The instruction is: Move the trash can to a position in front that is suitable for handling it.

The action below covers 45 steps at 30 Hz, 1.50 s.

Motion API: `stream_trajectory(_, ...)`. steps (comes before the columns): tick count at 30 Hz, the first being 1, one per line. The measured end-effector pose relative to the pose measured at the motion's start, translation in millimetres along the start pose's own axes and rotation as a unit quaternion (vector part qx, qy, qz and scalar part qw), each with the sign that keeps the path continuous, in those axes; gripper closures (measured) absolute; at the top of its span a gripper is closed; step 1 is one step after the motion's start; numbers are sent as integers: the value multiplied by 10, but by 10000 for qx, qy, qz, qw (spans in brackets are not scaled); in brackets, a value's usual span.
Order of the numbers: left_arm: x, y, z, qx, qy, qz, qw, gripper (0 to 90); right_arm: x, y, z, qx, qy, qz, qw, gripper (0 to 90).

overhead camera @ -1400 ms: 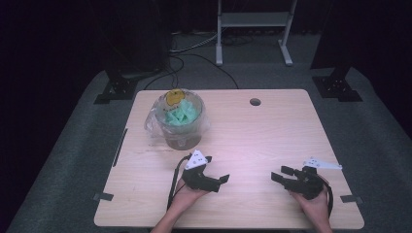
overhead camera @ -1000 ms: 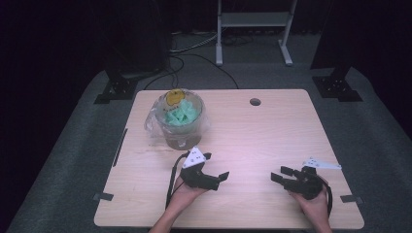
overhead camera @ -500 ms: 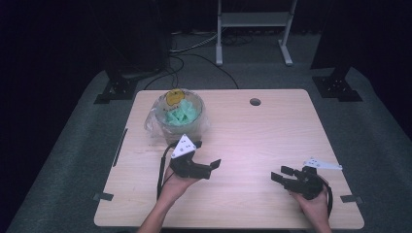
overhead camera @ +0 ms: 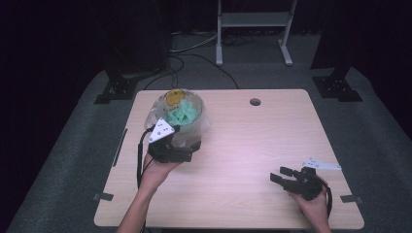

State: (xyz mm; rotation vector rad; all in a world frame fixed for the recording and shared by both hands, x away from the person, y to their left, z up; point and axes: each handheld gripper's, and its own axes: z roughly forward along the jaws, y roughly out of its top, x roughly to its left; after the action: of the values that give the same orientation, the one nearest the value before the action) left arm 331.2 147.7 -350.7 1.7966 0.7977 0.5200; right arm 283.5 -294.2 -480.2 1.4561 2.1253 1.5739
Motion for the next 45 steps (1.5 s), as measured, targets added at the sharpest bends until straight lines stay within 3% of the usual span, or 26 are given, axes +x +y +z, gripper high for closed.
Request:
stream_trajectory(7,153,55,-80,35,304,39,9995,51,4,-2,7,9,-2,-20,10000,320)
stream_trajectory(16,407,110,-132,35,636,-95,9979,51,14,-5,16,30,10,-52,10000,320)
stream_trajectory(29,770,57,-13,196,1109,-433,9927,51,25,-8,25,49,28,-66,10000,320)
stream_trajectory(35,924,43,83,202,1229,-722,9896,51,30,-8,26,56,32,-65,10000,320)
stream_trajectory(40,1007,33,168,293,1285,-843,9877,75,31,-8,23,46,40,-54,10000,321)
stream_trajectory(45,1059,-5,233,446,1246,-874,9873,123,35,-9,22,42,43,-58,10000,320)
